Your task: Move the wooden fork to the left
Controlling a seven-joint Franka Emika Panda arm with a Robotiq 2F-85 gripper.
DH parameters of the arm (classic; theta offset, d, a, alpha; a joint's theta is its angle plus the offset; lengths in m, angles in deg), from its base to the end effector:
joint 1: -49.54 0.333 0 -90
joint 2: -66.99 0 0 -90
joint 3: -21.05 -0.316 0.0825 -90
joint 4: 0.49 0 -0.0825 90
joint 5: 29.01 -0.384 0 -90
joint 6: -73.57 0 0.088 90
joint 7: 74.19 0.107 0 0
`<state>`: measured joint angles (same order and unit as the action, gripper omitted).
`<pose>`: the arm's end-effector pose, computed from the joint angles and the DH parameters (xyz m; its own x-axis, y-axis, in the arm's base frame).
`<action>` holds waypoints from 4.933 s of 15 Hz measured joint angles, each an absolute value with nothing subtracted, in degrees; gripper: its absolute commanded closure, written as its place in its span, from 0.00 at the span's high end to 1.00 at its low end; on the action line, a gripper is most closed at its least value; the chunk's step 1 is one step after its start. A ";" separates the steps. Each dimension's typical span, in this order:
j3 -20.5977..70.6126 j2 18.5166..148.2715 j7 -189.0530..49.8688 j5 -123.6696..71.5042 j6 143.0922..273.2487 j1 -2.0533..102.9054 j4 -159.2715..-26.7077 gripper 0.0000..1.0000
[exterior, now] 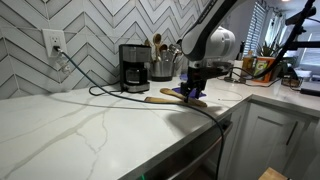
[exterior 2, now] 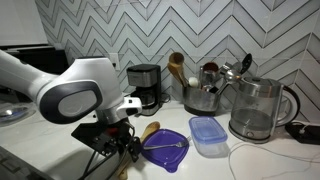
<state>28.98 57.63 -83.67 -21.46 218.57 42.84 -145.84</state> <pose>0.4453 -0.1143 0.3467 0.9901 0.0186 0.1391 0.0057 -0.9956 0.0931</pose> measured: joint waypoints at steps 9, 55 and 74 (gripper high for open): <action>29.10 58.05 -83.68 -21.67 218.80 42.79 -144.63 0.07; 19.84 31.23 -115.19 -27.90 202.81 72.50 -145.75 0.07; 8.87 66.42 -118.61 -29.98 215.23 74.26 -128.61 0.07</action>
<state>8.87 66.42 -118.61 -29.98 215.23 74.26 -128.61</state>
